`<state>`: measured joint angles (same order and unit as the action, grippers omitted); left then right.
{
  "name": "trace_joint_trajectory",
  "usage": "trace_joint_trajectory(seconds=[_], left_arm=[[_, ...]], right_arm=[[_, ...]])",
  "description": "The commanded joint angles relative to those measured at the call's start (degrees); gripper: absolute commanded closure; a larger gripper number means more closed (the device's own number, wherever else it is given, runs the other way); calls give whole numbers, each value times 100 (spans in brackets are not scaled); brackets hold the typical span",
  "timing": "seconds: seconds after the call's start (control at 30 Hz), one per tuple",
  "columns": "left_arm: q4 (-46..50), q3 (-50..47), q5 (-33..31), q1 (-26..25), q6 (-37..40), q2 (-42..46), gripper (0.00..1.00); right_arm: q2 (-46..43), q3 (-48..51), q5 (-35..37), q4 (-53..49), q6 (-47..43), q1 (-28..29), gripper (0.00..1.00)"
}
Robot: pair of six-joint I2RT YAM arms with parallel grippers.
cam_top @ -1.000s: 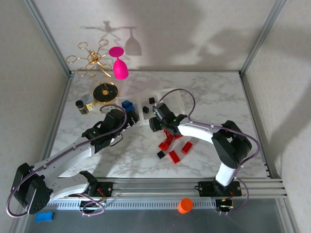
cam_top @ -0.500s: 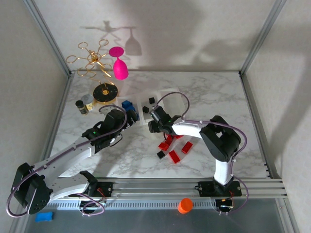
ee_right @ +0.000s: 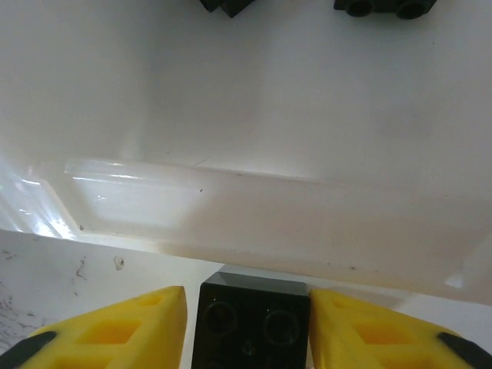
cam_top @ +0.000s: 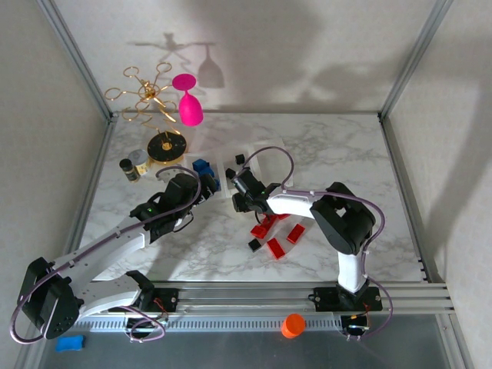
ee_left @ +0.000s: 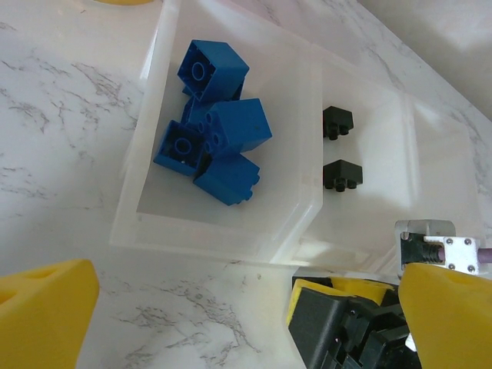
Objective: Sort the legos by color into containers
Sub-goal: Pick up the lego from the center of the table, then place the lego in the container.
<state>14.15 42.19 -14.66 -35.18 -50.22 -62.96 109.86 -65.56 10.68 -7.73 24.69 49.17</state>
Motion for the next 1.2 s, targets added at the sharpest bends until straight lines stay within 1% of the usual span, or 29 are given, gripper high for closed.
trace_joint_trajectory(seconds=[0.0,0.1,0.23,0.4,0.53,0.63,0.8,1.03,1.17], left_arm=[[206,122,-176,-33,-28,-67,0],[194,138,-178,-34,-23,-67,0],[184,180,-160,-33,-24,-81,0],[170,304,-169,-24,51,-94,0],[193,465,-160,74,204,-146,0],[140,598,-132,200,355,-214,0],[37,807,20,470,541,-389,0],[-136,922,146,599,584,-618,0],[-141,935,143,610,609,-630,0]], right_arm=[[19,-109,75,-131,-50,32,60],[-153,-56,49,-150,-77,36,65],[-449,24,32,-216,-70,37,67],[-878,30,-64,-336,-95,24,68],[-1003,-234,-117,-406,-124,-58,67],[-735,-647,-67,-438,-208,-201,67],[-22,-1541,186,-436,-476,-379,67],[974,-2678,497,-480,-675,-641,67],[1269,-3157,557,-588,-771,-740,58]])
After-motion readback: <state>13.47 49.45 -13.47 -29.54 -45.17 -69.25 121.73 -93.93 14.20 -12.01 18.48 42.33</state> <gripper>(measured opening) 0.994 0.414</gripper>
